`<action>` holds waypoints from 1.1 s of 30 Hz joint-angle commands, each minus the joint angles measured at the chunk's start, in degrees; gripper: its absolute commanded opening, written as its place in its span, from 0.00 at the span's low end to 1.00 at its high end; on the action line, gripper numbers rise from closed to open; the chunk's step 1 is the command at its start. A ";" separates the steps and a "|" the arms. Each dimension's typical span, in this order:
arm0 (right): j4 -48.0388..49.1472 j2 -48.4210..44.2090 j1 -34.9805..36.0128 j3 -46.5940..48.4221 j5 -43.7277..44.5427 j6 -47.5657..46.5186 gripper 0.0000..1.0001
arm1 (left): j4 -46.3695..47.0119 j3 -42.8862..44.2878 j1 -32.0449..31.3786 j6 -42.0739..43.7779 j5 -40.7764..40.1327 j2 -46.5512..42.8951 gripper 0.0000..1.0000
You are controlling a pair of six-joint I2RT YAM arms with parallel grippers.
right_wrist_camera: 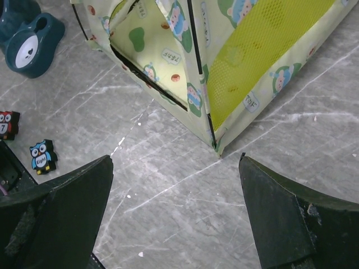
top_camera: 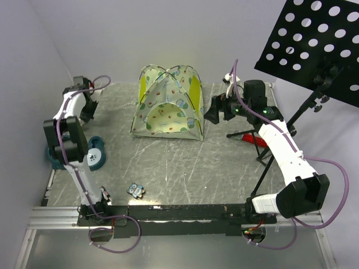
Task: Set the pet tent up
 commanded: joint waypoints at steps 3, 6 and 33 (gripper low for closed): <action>2.31 -0.07 -0.34 1.13 -2.22 0.83 1.00 | -8.15 -3.55 -4.17 -7.26 -7.78 -17.57 0.01; 2.49 0.28 -0.43 1.22 -3.19 1.09 1.00 | -8.09 -9.78 -2.42 -8.67 -8.15 -22.22 0.01; 0.47 -2.44 -0.43 -1.15 -4.95 -0.05 1.00 | 4.40 -25.71 8.05 -9.99 -4.19 -23.47 0.18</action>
